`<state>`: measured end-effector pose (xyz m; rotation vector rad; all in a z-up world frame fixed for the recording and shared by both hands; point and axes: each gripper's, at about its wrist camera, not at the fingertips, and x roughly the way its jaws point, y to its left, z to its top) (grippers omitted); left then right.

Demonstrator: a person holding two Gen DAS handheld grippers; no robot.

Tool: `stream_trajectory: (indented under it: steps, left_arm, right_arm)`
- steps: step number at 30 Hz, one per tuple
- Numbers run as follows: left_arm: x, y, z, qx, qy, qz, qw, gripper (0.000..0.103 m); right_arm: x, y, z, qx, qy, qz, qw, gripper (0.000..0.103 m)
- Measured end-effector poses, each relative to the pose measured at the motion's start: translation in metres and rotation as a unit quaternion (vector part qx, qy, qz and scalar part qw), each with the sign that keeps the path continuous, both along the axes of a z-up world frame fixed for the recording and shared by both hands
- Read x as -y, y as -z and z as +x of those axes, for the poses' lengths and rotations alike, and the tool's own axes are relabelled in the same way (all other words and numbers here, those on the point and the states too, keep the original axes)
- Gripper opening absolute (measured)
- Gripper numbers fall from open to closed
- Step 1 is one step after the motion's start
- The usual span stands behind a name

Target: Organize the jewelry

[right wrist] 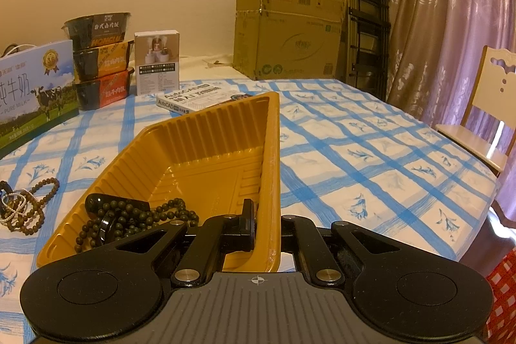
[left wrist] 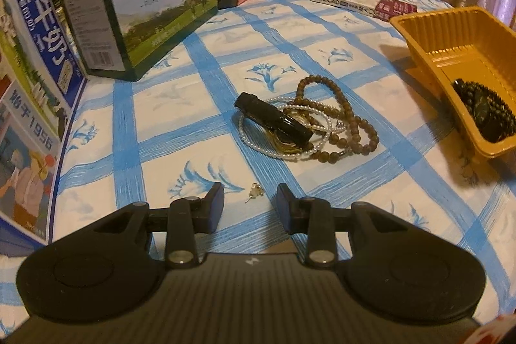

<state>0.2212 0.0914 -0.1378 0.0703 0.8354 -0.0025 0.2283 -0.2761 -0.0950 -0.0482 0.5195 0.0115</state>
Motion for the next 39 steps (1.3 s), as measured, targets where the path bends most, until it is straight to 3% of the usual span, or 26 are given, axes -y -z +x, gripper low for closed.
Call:
stream_trajectory:
  steps: [6, 16, 27, 33, 39]
  left_arm:
    - [0.002, 0.004, 0.005, 0.0, 0.026, 0.01, 0.9996, 0.03]
    - [0.003, 0.006, 0.006, -0.002, 0.045, 0.002, 0.999, 0.009]
    - [0.013, -0.007, -0.001, 0.011, 0.043, 0.003, 0.999, 0.008]
    - [0.04, -0.037, -0.002, 0.043, 0.073, -0.03, 0.9959, 0.008]
    - [0.098, -0.063, 0.012, 0.072, 0.136, -0.089, 0.9842, 0.008]
  right_arm:
    - [0.0, 0.0, 0.0, 0.0, 0.0, 0.0, 1.0, 0.005]
    - [0.0, 0.0, 0.0, 0.0, 0.0, 0.0, 1.0, 0.005]
    - [0.0, -0.001, 0.001, 0.0, 0.0, 0.0, 1.0, 0.005]
    - [0.001, -0.001, 0.001, -0.001, 0.0, 0.001, 1.0, 0.005]
    - [-0.001, -0.001, 0.001, 0.001, -0.001, -0.002, 1.0, 0.005]
